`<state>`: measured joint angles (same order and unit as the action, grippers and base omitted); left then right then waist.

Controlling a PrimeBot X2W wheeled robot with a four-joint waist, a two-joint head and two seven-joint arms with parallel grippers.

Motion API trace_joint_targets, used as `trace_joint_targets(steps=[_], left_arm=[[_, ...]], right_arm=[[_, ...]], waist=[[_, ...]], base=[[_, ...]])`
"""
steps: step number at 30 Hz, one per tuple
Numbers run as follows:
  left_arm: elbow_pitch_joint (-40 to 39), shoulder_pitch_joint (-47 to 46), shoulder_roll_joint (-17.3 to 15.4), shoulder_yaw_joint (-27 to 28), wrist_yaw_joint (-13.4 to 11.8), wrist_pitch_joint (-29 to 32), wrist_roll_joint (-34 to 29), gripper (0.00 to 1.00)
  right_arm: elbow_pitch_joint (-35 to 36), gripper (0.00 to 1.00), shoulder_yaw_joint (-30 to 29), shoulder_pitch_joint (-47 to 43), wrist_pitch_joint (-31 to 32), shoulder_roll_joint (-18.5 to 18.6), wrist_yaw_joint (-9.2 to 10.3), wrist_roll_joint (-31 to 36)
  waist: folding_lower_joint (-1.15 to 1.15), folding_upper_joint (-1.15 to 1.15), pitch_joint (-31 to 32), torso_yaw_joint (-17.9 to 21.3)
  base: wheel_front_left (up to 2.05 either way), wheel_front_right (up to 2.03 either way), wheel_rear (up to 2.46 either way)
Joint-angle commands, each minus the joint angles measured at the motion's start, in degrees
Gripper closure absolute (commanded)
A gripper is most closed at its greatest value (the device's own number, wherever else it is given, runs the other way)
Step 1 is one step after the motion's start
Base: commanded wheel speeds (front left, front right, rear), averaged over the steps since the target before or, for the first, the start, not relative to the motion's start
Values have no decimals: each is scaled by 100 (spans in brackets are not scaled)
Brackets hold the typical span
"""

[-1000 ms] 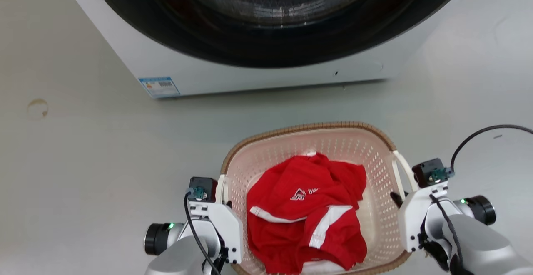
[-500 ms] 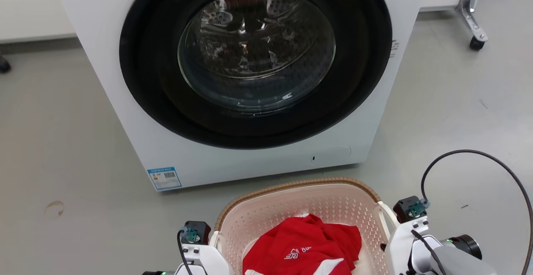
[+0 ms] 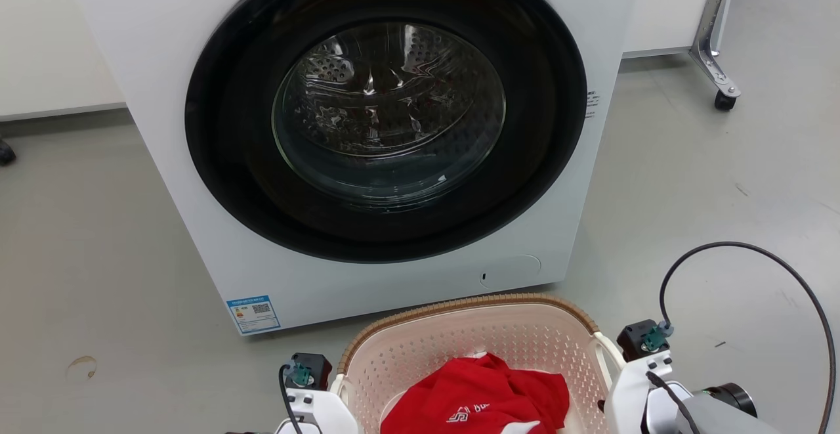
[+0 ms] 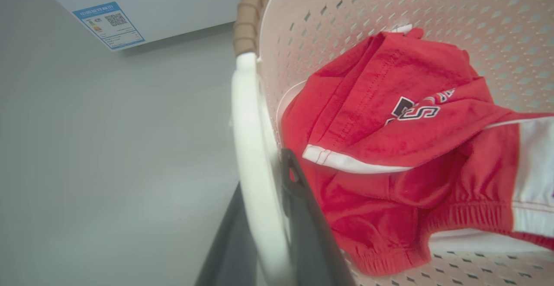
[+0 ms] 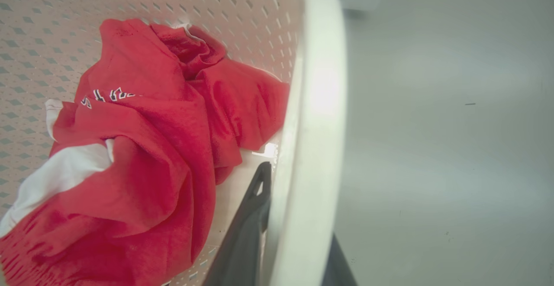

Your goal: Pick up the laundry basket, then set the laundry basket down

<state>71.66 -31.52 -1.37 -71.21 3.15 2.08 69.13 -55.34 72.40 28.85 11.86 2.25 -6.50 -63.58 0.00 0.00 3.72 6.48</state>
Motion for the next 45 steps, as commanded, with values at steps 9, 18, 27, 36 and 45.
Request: trace_joint_targets(steps=[9,18,27,36,45], left_arm=[[9,-217,-151,6,110,-49,-75,100],[31,-237,-151,-25,130,-4,-93,100],[54,-278,-151,-48,122,8,-117,100],[41,-337,-151,-59,36,-128,-136,100],[43,-574,-151,-47,-243,-409,-181,100]], right_arm=[[145,100,71,85,23,64,-99,-50],[153,100,86,77,43,63,-99,-94],[166,100,92,69,91,63,-99,-100],[205,100,94,90,-173,63,-99,-89],[89,100,95,159,-784,63,-99,96]], waist=[[0,0,-29,-27],[0,0,-41,-62],[0,0,-58,-46],[0,0,-250,-36],[0,0,-957,-137]], base=[[0,0,0],[0,0,0],[0,0,0],[0,0,0],[0,0,0]])
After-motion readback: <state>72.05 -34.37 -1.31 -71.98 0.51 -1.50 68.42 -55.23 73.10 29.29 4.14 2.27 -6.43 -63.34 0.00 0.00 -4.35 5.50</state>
